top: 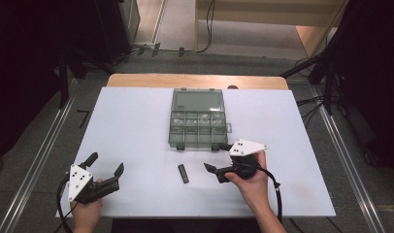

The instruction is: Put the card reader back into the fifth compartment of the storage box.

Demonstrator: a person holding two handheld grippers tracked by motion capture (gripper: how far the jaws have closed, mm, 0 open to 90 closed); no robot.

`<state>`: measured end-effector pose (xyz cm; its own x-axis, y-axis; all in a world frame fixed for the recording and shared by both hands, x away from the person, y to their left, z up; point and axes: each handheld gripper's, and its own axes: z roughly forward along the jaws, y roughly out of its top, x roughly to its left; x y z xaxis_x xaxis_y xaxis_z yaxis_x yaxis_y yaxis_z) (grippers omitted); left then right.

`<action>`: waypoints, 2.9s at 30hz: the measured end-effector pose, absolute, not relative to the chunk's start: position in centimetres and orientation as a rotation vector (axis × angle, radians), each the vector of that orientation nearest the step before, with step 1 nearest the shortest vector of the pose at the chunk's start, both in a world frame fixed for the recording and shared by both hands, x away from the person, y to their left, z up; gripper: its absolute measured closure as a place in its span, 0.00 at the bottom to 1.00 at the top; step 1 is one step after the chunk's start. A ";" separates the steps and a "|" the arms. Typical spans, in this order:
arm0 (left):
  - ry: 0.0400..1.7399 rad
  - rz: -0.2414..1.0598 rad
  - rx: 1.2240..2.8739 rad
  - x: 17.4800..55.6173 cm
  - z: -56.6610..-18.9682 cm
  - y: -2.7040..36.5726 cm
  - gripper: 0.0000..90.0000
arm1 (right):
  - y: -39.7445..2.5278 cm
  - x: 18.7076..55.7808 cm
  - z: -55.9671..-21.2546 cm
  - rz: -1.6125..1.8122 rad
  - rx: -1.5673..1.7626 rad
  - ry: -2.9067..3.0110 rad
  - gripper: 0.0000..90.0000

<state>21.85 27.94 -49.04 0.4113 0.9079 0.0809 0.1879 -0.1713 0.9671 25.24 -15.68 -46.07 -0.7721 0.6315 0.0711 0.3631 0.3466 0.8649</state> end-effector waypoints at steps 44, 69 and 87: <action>0.975 0.871 1.637 21.8 -49.0 27.9 0.10 | -7.0 25.4 -50.3 1.285 0.778 2.698 0.97; 0.977 0.870 1.637 21.8 -49.0 27.9 0.10 | -7.4 25.2 -51.2 1.139 0.800 2.707 0.97; 0.977 0.870 1.638 21.8 -49.0 27.9 0.10 | -8.0 27.9 -49.4 1.140 0.784 2.694 0.69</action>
